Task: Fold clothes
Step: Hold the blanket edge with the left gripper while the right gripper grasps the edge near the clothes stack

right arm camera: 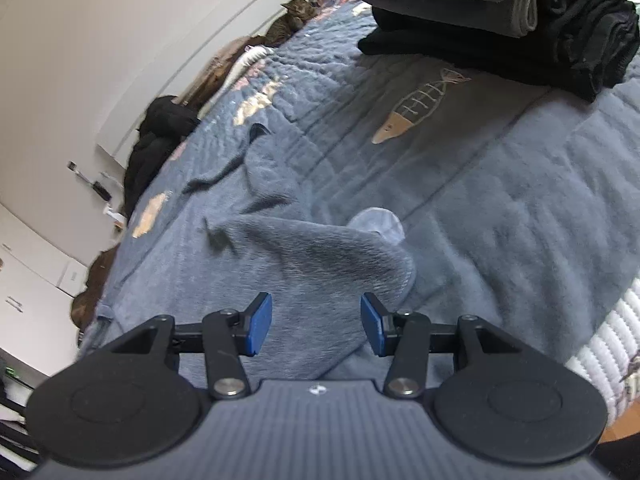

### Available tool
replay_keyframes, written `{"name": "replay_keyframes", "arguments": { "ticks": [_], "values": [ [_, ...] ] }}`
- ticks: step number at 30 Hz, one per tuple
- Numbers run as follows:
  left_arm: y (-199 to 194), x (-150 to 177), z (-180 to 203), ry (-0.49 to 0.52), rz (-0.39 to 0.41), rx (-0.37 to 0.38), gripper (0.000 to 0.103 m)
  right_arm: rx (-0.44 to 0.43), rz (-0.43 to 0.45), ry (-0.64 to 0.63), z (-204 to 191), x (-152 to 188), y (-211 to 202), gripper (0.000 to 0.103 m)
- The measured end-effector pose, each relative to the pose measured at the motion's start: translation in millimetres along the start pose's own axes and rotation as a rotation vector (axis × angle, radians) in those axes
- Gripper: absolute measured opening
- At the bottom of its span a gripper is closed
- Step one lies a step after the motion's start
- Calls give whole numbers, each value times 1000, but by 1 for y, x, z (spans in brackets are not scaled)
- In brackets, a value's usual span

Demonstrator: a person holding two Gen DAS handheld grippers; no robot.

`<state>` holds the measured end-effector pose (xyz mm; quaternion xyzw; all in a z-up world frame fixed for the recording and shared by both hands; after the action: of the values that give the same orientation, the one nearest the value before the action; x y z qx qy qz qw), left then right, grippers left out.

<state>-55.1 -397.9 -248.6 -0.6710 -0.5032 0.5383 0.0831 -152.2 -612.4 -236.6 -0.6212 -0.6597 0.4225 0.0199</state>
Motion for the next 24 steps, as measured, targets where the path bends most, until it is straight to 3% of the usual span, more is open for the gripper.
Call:
{"name": "replay_keyframes", "arguments": {
  "ticks": [2,8,13,19,24],
  "values": [
    [5,3,1,0,-12,0,3,10,-25,11,3,4,4,48],
    [1,-4,-11,-90,5,22,3,-83,-165,125,1,32,22,49],
    [1,-4,-11,-87,9,24,3,-119,-228,216,1,49,32,51],
    [-1,-5,-12,-100,15,29,3,-137,-219,267,-2,52,45,57],
    [-3,-5,-14,-115,20,36,3,-127,-132,311,7,35,49,57]
  ]
}}
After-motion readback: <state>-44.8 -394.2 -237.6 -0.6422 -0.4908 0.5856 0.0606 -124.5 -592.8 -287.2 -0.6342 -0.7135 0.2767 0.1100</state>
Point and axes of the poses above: each gripper's, at about its wrist camera, not at the fingertips, and y roughly the way its jaws point, z to its right, x to its underside, the point moved 10 cm from there along y, roughly the way its jaws point, and after that the axes turned 3 degrees about -x, right-handed, at the moved point
